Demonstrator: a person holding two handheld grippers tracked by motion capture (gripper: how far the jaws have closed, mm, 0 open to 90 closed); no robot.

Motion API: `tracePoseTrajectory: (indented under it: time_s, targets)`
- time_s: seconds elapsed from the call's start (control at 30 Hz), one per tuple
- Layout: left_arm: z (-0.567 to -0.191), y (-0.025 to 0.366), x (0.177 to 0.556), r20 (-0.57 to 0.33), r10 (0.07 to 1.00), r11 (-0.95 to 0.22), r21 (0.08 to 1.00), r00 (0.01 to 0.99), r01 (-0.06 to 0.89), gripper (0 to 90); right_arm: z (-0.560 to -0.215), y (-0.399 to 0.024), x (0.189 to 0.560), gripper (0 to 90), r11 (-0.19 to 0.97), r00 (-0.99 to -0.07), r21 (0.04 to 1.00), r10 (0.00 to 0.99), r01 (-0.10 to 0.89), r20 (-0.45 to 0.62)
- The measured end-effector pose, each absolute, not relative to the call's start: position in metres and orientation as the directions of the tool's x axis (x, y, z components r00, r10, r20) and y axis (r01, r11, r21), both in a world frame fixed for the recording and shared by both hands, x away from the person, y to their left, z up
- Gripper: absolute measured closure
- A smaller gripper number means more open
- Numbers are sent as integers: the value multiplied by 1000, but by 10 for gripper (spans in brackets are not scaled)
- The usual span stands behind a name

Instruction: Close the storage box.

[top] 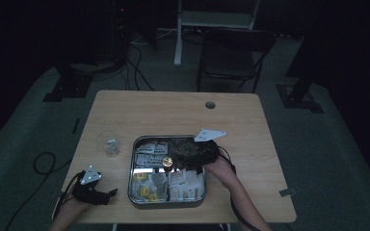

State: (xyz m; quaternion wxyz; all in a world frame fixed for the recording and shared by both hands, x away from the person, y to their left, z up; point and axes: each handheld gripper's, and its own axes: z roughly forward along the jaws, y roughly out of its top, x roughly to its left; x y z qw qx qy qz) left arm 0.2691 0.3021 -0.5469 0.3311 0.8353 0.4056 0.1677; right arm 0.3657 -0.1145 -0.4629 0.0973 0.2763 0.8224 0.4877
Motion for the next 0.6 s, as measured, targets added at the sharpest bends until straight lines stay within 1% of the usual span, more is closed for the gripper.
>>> tracePoseTrajectory:
  time_s: [0.6]
  targets:
    - [-547,303,269,10,790,-449,690,613,567,23,-476,-172,363,118,297,-741,868,661,398,114]
